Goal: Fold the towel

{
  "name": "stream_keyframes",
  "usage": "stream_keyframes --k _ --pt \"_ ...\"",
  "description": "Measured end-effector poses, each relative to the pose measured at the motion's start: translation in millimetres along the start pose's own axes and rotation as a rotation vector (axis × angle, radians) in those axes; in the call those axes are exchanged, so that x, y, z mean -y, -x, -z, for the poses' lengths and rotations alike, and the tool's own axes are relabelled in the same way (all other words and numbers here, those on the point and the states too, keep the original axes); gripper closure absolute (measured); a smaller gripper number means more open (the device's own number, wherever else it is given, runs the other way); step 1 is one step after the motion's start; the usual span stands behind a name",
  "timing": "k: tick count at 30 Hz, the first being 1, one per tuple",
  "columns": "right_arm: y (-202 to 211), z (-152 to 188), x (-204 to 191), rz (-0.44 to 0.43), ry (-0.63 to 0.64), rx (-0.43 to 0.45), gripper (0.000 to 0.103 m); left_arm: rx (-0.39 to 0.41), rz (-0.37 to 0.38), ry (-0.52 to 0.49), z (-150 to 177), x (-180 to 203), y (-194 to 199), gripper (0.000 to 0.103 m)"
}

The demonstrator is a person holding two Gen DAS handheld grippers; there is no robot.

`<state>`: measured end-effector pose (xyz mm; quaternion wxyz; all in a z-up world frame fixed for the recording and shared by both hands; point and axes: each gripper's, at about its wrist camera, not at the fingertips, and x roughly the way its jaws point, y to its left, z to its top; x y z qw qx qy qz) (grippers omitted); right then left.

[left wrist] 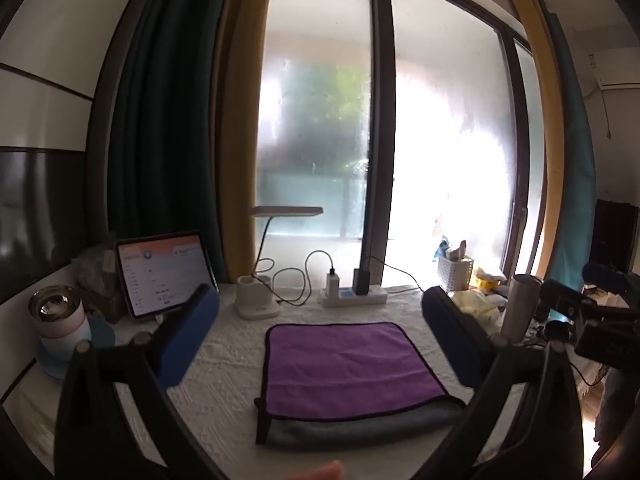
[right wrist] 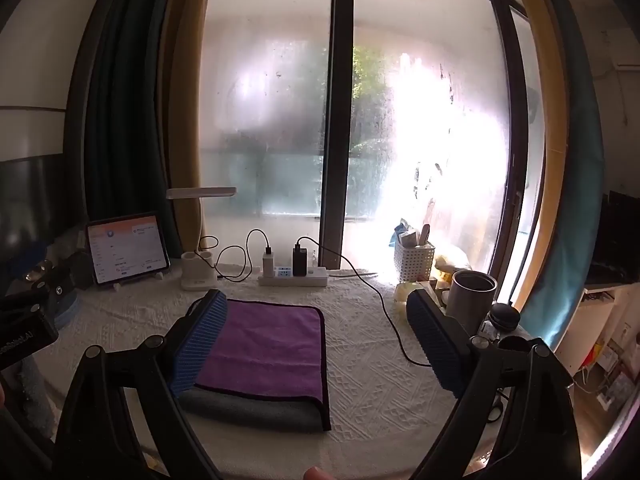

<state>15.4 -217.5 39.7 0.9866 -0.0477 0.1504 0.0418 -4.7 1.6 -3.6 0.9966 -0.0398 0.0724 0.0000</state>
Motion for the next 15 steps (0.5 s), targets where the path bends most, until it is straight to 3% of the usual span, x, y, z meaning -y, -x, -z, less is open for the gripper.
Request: stream_keyframes --k 15 --pt "-2.1 2.7 -1.4 -0.010 0.006 0.006 0.010 -0.004 0.005 -0.005 -5.8 -0.2 -2.3 0.001"
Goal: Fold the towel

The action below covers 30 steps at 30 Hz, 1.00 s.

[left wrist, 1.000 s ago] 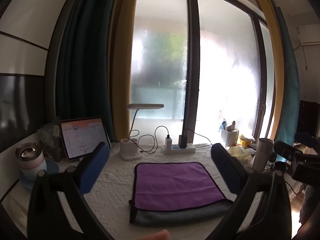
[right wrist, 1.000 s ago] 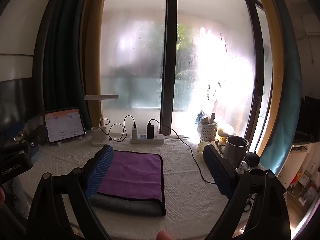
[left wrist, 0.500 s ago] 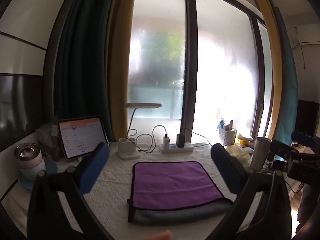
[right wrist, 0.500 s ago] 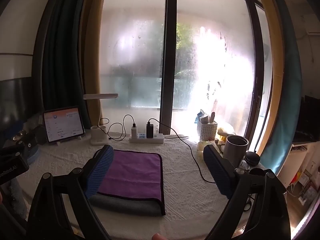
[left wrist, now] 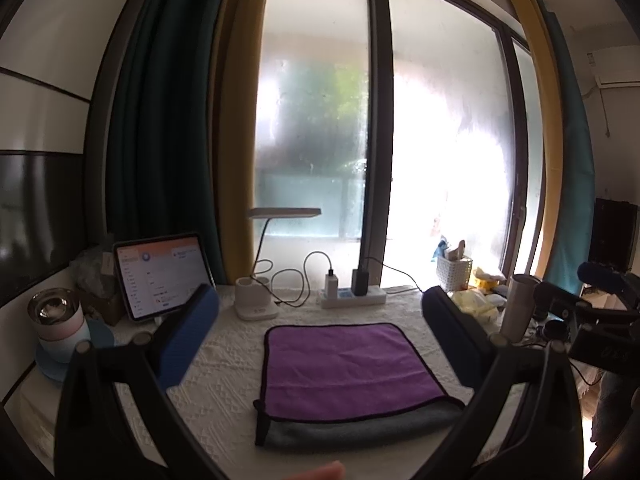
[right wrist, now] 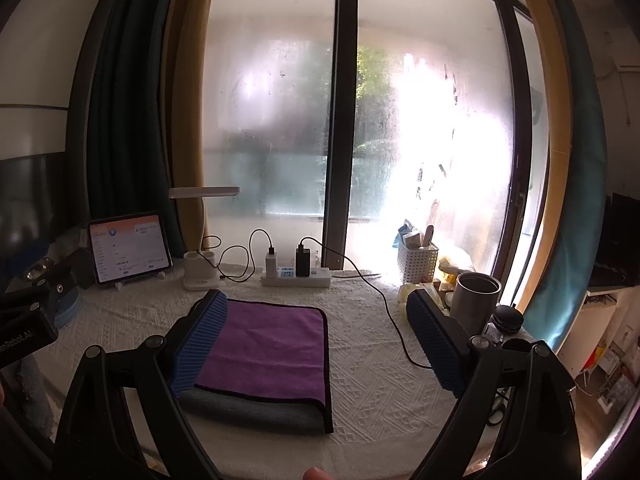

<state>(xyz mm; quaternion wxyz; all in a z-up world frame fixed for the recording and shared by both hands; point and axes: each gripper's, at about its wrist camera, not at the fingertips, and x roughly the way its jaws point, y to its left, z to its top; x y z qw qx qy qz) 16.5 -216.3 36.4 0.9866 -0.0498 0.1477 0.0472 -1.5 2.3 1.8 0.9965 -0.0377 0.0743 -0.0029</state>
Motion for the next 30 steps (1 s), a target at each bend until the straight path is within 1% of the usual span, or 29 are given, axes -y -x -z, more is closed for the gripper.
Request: stream_keyframes --k 30 --pt "-1.6 0.8 2.7 0.005 -0.005 0.005 0.010 0.006 -0.004 0.004 1.7 2.1 1.3 0.001"
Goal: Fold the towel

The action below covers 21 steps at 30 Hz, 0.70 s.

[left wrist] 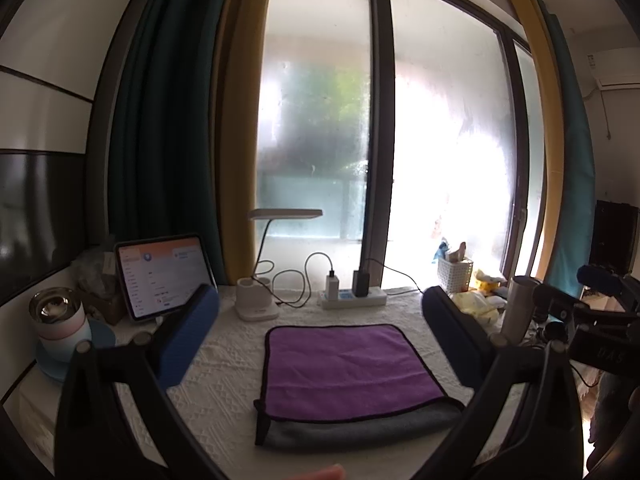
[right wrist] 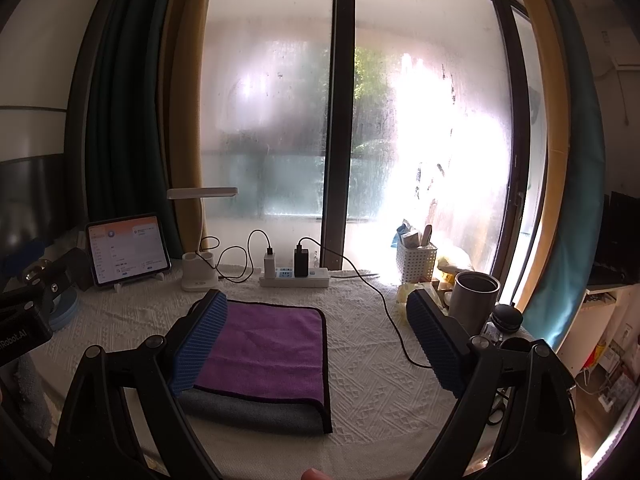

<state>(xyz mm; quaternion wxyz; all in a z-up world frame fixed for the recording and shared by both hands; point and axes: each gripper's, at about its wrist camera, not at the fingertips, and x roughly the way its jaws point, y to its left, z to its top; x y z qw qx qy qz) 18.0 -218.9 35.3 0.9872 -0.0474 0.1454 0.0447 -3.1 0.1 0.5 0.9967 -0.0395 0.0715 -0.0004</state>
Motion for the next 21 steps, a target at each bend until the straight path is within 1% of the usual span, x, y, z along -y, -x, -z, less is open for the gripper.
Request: stream_keyframes --k 21 --pt "-2.0 4.8 0.4 -0.003 -0.004 -0.010 0.010 0.000 0.000 0.000 1.2 0.8 0.9 0.001"
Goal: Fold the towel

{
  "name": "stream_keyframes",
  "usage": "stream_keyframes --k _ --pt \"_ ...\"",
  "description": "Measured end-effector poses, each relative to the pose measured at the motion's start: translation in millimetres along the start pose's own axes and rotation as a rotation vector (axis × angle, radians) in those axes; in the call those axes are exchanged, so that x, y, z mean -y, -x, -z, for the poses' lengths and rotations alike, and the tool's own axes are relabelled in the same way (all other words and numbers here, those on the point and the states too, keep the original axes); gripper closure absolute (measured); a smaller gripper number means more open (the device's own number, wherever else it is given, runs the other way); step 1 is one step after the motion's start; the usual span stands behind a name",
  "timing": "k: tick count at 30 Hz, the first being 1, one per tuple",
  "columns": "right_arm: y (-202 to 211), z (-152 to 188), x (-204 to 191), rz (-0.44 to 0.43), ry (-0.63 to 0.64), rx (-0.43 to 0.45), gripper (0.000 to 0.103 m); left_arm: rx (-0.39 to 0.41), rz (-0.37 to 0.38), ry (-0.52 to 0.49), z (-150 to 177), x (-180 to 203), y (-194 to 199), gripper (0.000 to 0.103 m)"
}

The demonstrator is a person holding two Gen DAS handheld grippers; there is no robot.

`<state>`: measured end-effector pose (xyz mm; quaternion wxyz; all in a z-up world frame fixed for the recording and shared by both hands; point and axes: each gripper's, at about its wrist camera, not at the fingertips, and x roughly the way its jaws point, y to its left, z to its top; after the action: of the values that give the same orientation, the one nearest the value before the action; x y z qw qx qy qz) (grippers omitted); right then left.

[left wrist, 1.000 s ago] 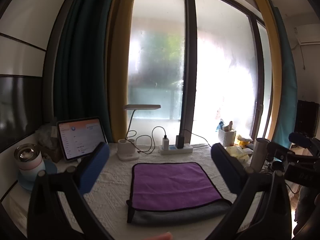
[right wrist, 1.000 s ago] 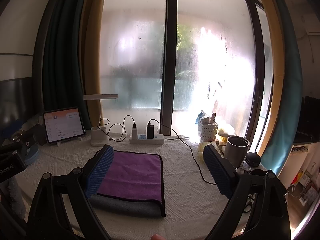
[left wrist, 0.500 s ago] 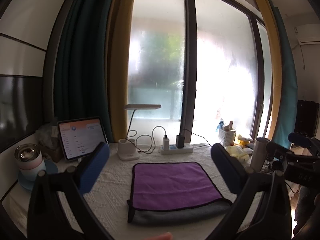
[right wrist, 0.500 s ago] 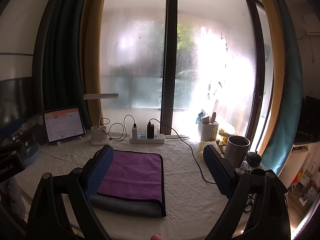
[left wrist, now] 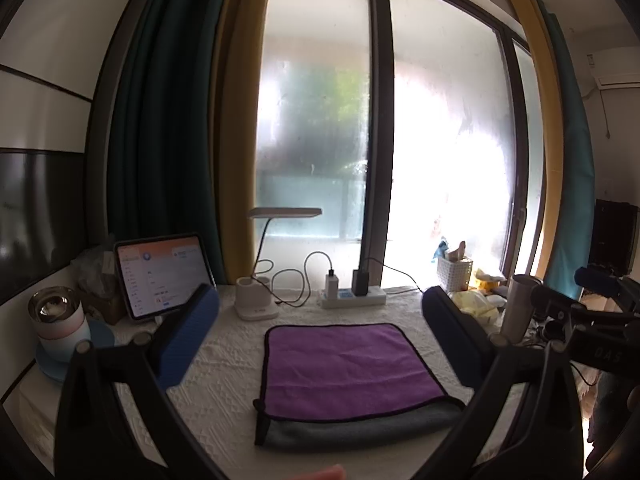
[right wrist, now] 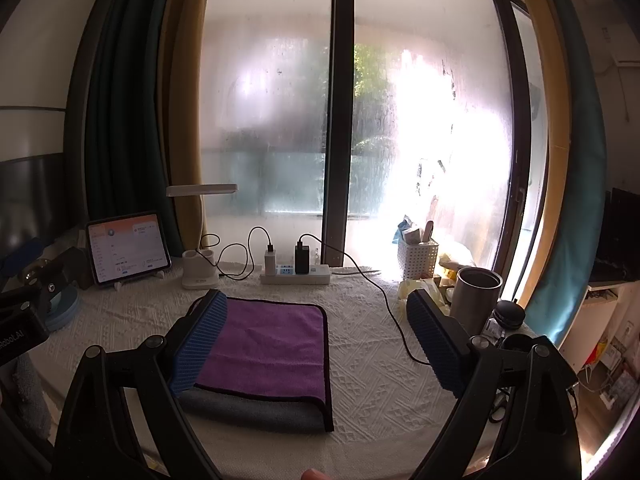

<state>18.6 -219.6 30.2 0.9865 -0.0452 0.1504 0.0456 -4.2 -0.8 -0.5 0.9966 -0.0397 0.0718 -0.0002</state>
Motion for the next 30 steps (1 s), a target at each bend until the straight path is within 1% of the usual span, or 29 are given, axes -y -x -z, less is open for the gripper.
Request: stream_keyframes --k 6,11,18,25,30 --pt "-1.1 0.4 -0.5 0.000 0.001 -0.005 0.010 -0.005 0.001 -0.004 2.6 0.7 -2.5 0.001" --pt "-9.7 4.1 -0.2 -0.003 0.002 -0.024 0.010 -0.030 -0.001 -0.007 8.8 0.6 -12.1 0.001" --pt "-30.6 16.0 3.5 -0.009 0.007 -0.078 0.010 -0.106 -0.006 -0.001 29.3 -4.2 -38.1 0.001" --pt "-68.3 39.3 4.6 -0.013 0.009 -0.180 0.010 -0.206 -0.024 0.005 59.2 -12.0 -69.9 0.001" --pt "-87.2 51.1 2.3 -0.018 0.018 -0.231 0.010 -0.263 -0.033 0.010 76.5 -19.9 -88.1 0.001"
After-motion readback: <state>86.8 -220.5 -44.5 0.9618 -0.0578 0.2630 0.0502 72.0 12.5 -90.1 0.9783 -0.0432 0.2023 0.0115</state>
